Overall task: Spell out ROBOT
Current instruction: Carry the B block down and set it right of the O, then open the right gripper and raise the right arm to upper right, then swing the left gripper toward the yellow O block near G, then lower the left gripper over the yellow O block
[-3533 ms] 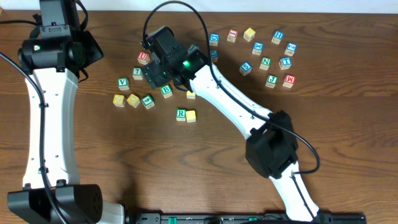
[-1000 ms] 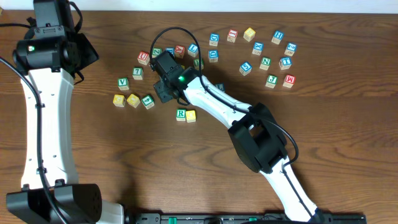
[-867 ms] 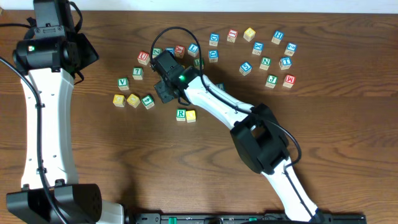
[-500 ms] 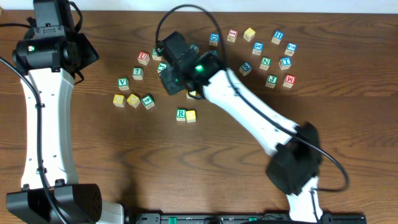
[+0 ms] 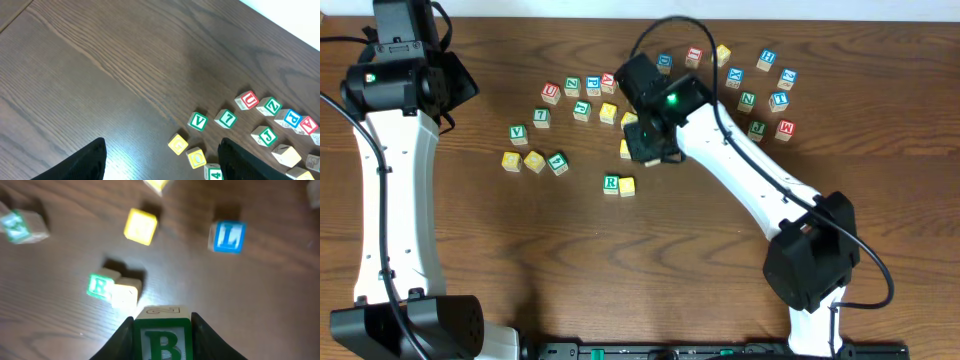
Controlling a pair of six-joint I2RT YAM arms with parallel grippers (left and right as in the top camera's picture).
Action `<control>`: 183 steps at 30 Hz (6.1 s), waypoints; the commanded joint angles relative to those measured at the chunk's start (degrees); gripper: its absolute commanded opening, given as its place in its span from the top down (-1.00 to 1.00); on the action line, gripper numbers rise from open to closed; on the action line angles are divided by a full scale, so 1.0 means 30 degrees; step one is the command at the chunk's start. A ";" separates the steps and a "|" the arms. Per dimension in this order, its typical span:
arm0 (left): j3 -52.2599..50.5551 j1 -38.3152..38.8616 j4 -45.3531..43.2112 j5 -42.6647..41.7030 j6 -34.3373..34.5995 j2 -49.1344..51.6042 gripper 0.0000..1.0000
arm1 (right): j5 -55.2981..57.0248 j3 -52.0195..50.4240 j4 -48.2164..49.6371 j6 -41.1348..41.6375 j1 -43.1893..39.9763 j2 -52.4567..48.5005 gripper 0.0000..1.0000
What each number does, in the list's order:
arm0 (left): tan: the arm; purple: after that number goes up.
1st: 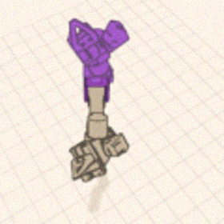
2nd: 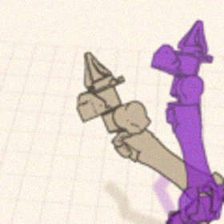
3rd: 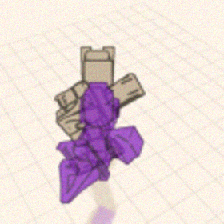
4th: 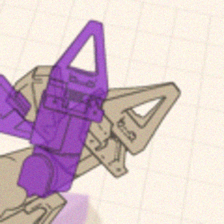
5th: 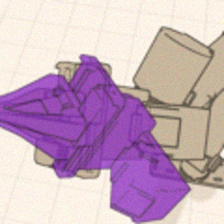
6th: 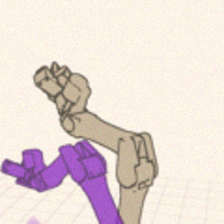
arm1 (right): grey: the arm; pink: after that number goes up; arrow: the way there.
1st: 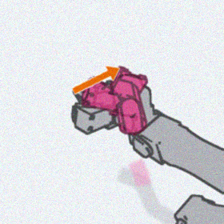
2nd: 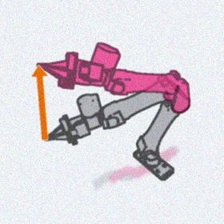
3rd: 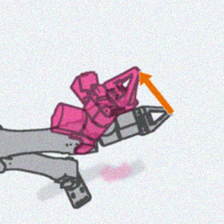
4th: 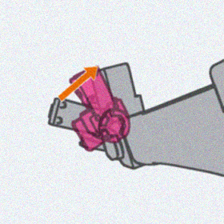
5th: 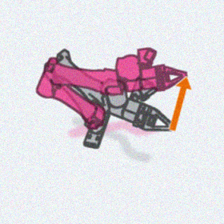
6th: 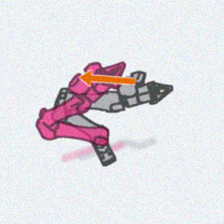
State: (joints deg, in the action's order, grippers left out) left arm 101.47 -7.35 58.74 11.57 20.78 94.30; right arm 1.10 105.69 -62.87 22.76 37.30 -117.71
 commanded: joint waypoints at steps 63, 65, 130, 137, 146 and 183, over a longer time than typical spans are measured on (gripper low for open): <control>-0.0270 0.0401 -0.0168 -0.1785 0.0306 0.0146 -0.42 | 0.0022 -0.5967 0.6710 0.1348 -0.2550 0.3453 0.07; -0.0270 0.0452 -0.0102 -0.1931 0.0313 0.0146 -0.42 | -0.0087 -0.5785 0.6492 0.0962 -0.2805 0.3563 0.07; -0.1239 0.1319 -0.0372 -0.4590 -0.1486 0.0182 -0.40 | -0.0656 -0.1515 0.2667 -0.1173 -0.7526 0.3577 -0.07; -0.1239 0.1319 -0.0372 -0.4590 -0.1486 0.0182 -0.40 | -0.1035 -0.1515 0.2659 -0.1173 -0.7482 0.3577 -0.07; -0.1246 0.1523 0.0357 -0.4575 0.1297 0.1209 -0.23 | -0.1049 -0.1515 0.2907 -0.1180 -0.6921 0.3577 -0.08; -0.2659 0.2696 0.1515 -0.3410 0.7264 0.7395 -0.21 | -0.0903 -0.1523 0.2186 -0.2353 -0.6900 0.3577 -0.42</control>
State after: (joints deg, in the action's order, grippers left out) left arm 95.44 0.82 64.14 0.40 41.47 115.85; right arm -1.89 99.81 -56.12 16.86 16.38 -108.57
